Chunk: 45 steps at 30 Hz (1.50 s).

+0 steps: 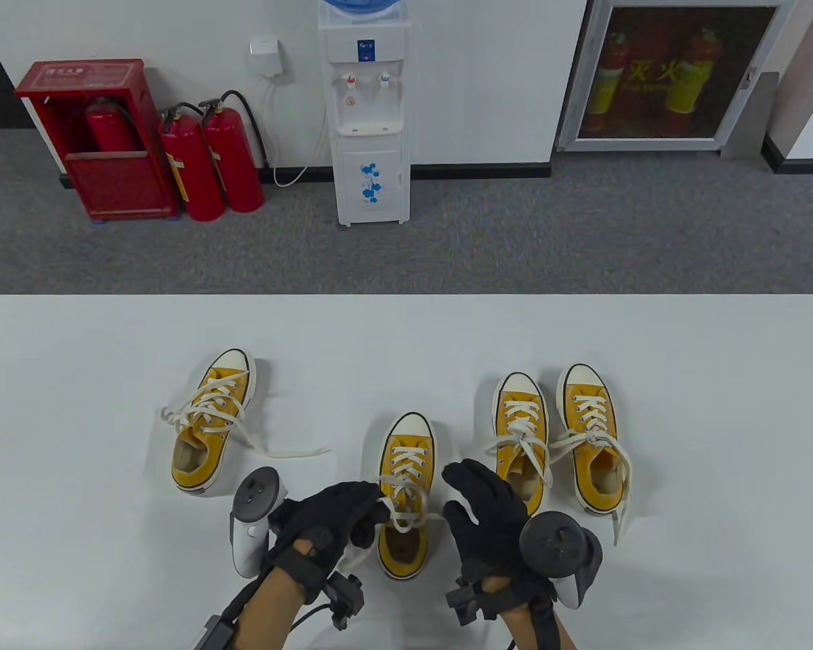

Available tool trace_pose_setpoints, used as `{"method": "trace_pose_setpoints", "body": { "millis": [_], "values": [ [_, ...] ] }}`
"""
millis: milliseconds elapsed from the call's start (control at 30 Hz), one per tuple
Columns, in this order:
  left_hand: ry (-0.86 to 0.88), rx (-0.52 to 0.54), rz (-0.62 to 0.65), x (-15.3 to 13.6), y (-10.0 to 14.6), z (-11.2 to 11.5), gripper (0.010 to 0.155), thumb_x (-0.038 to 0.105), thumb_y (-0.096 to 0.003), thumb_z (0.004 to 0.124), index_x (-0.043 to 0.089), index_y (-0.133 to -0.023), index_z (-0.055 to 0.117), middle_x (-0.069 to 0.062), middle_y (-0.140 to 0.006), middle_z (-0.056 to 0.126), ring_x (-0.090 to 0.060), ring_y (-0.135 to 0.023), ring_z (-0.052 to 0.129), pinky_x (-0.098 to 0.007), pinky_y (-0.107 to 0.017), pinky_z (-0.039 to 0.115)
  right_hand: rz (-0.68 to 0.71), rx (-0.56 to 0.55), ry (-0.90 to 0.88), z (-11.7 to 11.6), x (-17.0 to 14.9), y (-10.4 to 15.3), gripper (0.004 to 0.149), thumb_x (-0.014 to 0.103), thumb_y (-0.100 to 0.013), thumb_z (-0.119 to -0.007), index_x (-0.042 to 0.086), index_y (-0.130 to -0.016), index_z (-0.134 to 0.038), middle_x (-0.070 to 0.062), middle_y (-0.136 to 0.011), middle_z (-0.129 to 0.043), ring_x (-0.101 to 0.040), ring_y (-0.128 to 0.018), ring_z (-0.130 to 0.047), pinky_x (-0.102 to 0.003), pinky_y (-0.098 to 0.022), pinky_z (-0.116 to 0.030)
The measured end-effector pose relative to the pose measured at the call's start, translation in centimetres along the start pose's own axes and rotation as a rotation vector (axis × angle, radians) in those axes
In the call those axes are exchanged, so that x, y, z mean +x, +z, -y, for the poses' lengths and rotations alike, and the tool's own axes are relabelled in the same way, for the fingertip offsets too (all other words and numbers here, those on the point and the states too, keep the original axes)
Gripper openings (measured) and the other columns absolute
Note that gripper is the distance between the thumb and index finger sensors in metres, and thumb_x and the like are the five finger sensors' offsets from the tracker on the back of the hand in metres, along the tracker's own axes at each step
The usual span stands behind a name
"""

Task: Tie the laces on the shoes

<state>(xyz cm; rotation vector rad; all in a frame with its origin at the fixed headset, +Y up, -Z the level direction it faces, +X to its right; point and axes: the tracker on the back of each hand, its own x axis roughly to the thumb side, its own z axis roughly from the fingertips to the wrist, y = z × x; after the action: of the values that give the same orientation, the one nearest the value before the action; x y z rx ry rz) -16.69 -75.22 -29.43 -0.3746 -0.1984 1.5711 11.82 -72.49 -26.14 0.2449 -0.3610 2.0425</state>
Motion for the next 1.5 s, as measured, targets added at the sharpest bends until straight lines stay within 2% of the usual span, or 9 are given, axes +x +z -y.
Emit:
{"method": "trace_pose_setpoints", "body": {
  "millis": [333,533,667,767,867,1200,1500],
  "values": [
    [-0.009,0.003,0.0,-0.2,-0.1,-0.3,0.04,0.057,-0.0494,0.079,0.029,-0.07,0.099,-0.002,-0.067,0.095,-0.02,-0.038,0.098,-0.051,-0.045,0.082,0.058,0.124,-0.004,-2.3,1.4,0.8,0.07,0.051,-0.039,-0.09,0.017,-0.098,-0.074,-0.01,-0.105,-0.061,-0.037,-0.093,-0.072,-0.068,-0.068,-0.048],
    [-0.066,-0.034,0.012,0.1,-0.1,0.6,0.041,0.058,-0.0488,0.08,0.031,-0.071,0.1,-0.002,-0.068,0.095,-0.021,-0.039,0.098,-0.052,-0.046,0.082,0.052,0.155,-0.01,-3.2,1.8,1.1,0.074,0.053,-0.039,-0.09,0.016,-0.1,-0.071,-0.011,-0.107,-0.058,-0.037,-0.094,-0.07,-0.068,-0.068,-0.047],
    [-0.107,-0.055,0.012,0.1,-0.2,1.2,0.041,0.058,-0.0486,0.08,0.031,-0.072,0.1,-0.002,-0.069,0.095,-0.021,-0.04,0.098,-0.052,-0.046,0.082,0.046,0.153,-0.012,-3.3,1.8,1.2,0.07,0.05,-0.04,-0.089,0.016,-0.099,-0.073,-0.01,-0.106,-0.059,-0.038,-0.094,-0.07,-0.069,-0.068,-0.047],
    [-0.073,-0.082,-0.001,-0.1,-0.3,1.5,0.041,0.058,-0.0485,0.08,0.031,-0.073,0.1,-0.002,-0.07,0.095,-0.022,-0.041,0.098,-0.053,-0.047,0.081,0.036,0.148,-0.017,-3.2,1.8,1.2,0.067,0.049,-0.04,-0.09,0.016,-0.096,-0.076,-0.011,-0.105,-0.061,-0.037,-0.093,-0.071,-0.068,-0.068,-0.048],
    [-0.134,-0.085,0.006,0.0,-0.3,1.7,0.042,0.059,-0.0482,0.08,0.032,-0.074,0.1,-0.002,-0.071,0.095,-0.022,-0.042,0.098,-0.053,-0.047,0.082,0.029,0.134,-0.023,-3.2,1.8,1.2,0.064,0.047,-0.04,-0.09,0.016,-0.094,-0.079,-0.01,-0.104,-0.063,-0.037,-0.092,-0.073,-0.068,-0.068,-0.049],
    [-0.174,-0.114,0.009,0.0,-0.3,2.2,0.045,0.059,-0.048,0.08,0.032,-0.079,0.098,-0.003,-0.073,0.096,-0.024,-0.043,0.099,-0.053,-0.048,0.081,-0.009,0.055,-0.01,-2.7,1.6,1.2,0.05,0.039,-0.041,-0.09,0.016,-0.085,-0.086,-0.009,-0.099,-0.07,-0.036,-0.087,-0.079,-0.066,-0.067,-0.053],
    [-0.182,-0.119,0.012,0.1,-0.3,2.3,0.049,0.06,-0.0485,0.077,0.03,-0.081,0.097,-0.006,-0.075,0.095,-0.025,-0.045,0.099,-0.054,-0.049,0.081,-0.005,-0.014,0.028,-2.1,1.7,1.2,0.042,0.037,-0.04,-0.091,0.016,-0.077,-0.092,-0.008,-0.093,-0.079,-0.034,-0.081,-0.086,-0.064,-0.066,-0.057]
  ]
}}
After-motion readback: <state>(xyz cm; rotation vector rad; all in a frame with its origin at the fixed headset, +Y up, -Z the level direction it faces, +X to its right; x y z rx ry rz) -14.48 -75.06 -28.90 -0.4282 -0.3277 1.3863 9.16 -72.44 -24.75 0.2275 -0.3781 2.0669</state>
